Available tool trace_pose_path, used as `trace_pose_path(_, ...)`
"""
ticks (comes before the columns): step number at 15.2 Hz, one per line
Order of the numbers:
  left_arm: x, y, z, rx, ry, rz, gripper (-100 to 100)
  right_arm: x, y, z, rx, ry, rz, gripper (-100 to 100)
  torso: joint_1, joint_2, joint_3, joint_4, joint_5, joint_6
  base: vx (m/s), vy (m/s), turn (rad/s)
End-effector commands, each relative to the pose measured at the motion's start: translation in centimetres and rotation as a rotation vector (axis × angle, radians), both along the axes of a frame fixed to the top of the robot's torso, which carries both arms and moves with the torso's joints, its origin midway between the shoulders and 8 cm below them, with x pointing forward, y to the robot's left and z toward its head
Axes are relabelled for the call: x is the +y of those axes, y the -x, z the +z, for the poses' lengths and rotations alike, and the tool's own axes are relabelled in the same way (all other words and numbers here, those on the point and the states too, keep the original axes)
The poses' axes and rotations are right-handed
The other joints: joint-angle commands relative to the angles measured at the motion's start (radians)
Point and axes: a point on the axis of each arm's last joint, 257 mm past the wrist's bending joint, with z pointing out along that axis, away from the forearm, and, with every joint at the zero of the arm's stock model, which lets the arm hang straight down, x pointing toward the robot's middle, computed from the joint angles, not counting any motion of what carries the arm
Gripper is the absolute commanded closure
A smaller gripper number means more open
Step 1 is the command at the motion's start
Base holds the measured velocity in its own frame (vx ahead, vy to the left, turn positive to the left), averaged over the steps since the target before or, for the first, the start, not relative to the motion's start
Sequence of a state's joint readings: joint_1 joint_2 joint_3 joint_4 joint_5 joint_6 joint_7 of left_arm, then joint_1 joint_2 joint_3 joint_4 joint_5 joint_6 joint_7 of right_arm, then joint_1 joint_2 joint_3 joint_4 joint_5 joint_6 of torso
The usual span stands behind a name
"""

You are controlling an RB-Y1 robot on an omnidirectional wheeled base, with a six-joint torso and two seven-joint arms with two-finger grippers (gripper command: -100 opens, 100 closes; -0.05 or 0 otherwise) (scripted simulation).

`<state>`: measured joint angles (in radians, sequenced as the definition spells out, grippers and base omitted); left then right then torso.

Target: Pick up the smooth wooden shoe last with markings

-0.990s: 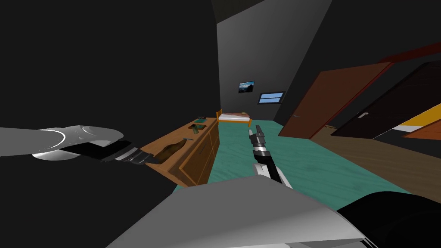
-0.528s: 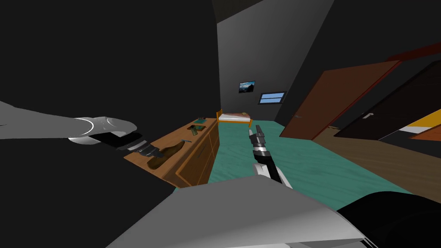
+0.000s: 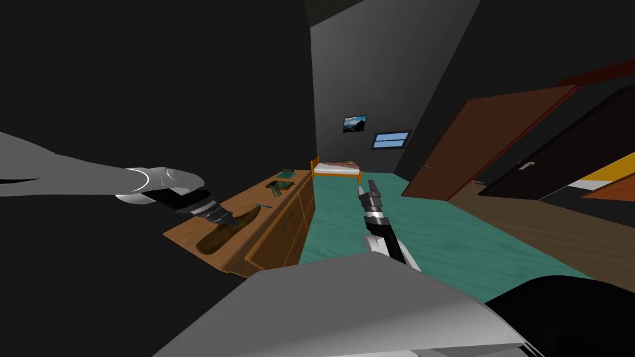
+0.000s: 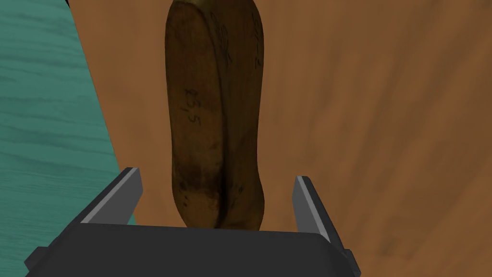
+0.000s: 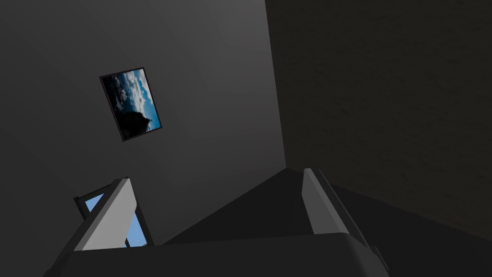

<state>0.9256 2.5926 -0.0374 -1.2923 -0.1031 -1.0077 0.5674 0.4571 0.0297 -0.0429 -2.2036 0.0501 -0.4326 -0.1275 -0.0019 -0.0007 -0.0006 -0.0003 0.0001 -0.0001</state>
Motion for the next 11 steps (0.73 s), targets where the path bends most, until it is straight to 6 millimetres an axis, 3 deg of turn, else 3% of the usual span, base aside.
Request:
trace_pose_path(1, 0.7, 0.5, -1.0, -0.006, -0.002, 0.007, -100, 0.0, 0.0, 0.0, 0.0, 0.0, 0.0, 0, 0.0, 0.0, 0.0, 0.0, 0.0, 0.0, -0.016, -0.036, -0.053)
trace_pose_path(2, 0.3, 0.3, -0.5, -0.001, 0.0, 0.004, -100, 0.0, 0.0, 0.0, 0.0, 0.0, 0.0, 0, 0.0, 0.001, 0.001, 0.0, 0.0, 0.0, -0.009, -0.021, -0.015)
trace_pose_path(3, 0.4, 0.4, -0.6, -0.004, -0.001, 0.004, 100, 0.0, 0.0, 0.0, 0.0, 0.0, 0.0, 0, 0.0, 0.001, 0.001, 0.0, 0.0, 0.0, -0.003, -0.007, 0.002)
trace_pose_path(7, 0.5, 0.3, -0.6, -0.005, -0.003, 0.005, 100, 0.0, 0.0, 0.0, 0.0, 0.0, 0.0, 0, 0.002, 0.001, 0.001, 0.0, 0.001, 0.0, 0.0, 0.0, 0.0)
trace_pose_path(10, -0.8, -0.6, 1.2, 0.004, -0.003, -0.011, 100, 0.0, 0.0, 0.0, 0.0, 0.0, 0.0, 0, 0.003, 0.001, 0.001, 0.001, 0.0, 0.0, 0.005, 0.032, 0.072)
trace_pose_path(11, -0.4, -0.3, 0.7, 0.0, -0.004, -0.008, 100, 0.0, 0.0, 0.0, 0.0, 0.0, 0.0, 0, 0.003, 0.001, 0.001, 0.001, 0.0, 0.0, 0.006, 0.024, 0.018)
